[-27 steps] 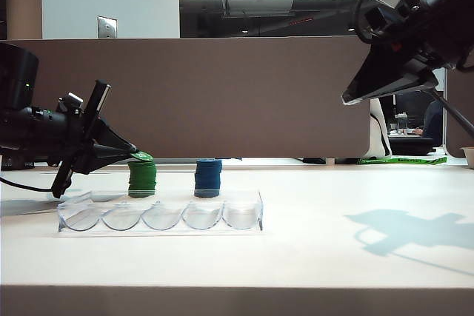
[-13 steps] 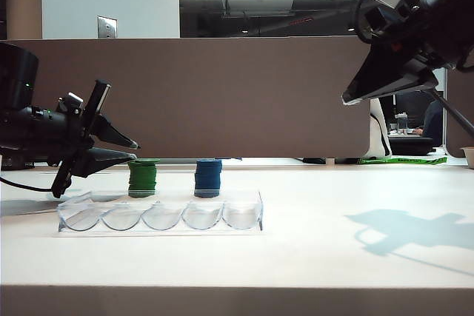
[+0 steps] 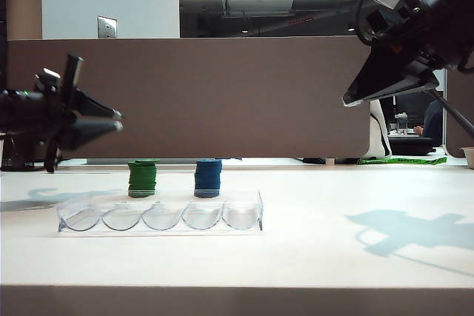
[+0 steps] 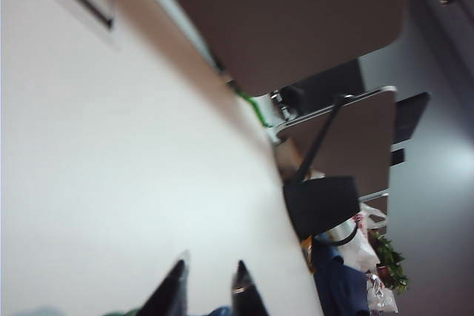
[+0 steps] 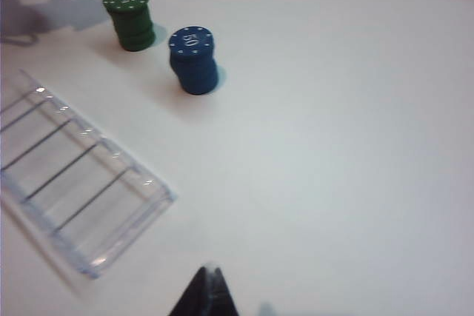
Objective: Pick up the chip in the box and place it on the pile of chips with the same color.
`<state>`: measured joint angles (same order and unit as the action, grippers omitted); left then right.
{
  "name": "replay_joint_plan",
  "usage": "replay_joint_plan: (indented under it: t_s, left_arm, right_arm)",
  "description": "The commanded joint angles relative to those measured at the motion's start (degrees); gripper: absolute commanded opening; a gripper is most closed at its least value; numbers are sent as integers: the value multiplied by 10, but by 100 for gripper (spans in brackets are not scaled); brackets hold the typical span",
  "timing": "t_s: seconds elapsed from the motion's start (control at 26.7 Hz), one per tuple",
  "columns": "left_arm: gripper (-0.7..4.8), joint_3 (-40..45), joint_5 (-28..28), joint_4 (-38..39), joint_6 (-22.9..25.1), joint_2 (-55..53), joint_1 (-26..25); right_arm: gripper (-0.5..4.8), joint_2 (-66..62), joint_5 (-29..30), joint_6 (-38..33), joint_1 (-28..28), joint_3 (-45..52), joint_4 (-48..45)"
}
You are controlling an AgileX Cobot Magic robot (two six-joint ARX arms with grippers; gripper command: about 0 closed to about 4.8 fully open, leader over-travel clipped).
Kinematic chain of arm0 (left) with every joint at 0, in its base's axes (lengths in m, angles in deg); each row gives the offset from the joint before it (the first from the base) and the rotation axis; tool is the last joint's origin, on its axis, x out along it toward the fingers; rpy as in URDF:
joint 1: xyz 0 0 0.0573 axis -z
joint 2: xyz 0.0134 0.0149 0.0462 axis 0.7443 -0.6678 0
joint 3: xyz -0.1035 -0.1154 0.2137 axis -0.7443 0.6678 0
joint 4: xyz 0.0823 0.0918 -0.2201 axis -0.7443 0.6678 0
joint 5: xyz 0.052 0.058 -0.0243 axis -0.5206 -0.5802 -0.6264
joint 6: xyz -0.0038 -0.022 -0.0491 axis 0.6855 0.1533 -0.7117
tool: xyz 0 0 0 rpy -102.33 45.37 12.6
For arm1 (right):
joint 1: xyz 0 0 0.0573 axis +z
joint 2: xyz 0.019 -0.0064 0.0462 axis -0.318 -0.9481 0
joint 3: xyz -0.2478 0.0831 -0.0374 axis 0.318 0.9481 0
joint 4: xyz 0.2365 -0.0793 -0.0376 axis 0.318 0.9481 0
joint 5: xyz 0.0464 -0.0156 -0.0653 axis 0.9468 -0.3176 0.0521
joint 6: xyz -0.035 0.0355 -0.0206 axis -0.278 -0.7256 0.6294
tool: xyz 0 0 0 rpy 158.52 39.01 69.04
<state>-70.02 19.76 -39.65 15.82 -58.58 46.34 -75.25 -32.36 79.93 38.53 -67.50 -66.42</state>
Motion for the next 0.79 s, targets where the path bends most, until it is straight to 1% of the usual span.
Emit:
replay_joint_plan:
  t_s: [0.04, 0.11, 0.15, 0.3, 0.34, 0.52, 0.67, 0.79]
  left_arm:
    - [-5, -2, 21, -78, -2, 3, -8]
    - [-5, -2, 21, -110, 19, 3, -13]
    - [-5, -2, 20, -133, 37, 4, -16]
    - [-5, -2, 18, -195, 63, 4, -27]
    - [-5, -2, 14, -199, 69, 5, -30]
    - [-5, -1, 10, -199, 102, 13, -43]
    - [-5, 1, 8, -197, 119, 22, -50]
    - [-5, 1, 1, -168, 159, 36, -50]
  right_arm:
    - [-5, 3, -66, 15, 0, -2, -32]
    - [-5, 3, -98, 15, -3, -2, -50]
    - [-5, 5, -99, 15, -11, -2, -68]
    - [-5, 16, -97, 9, -32, -2, -91]
    - [-5, 20, -97, 3, -36, -2, -93]
    - [-5, 43, -96, -1, -70, -2, -87]
    - [-5, 65, -95, -2, -85, -2, -80]
    - [-5, 84, -95, -2, -96, -2, -70]
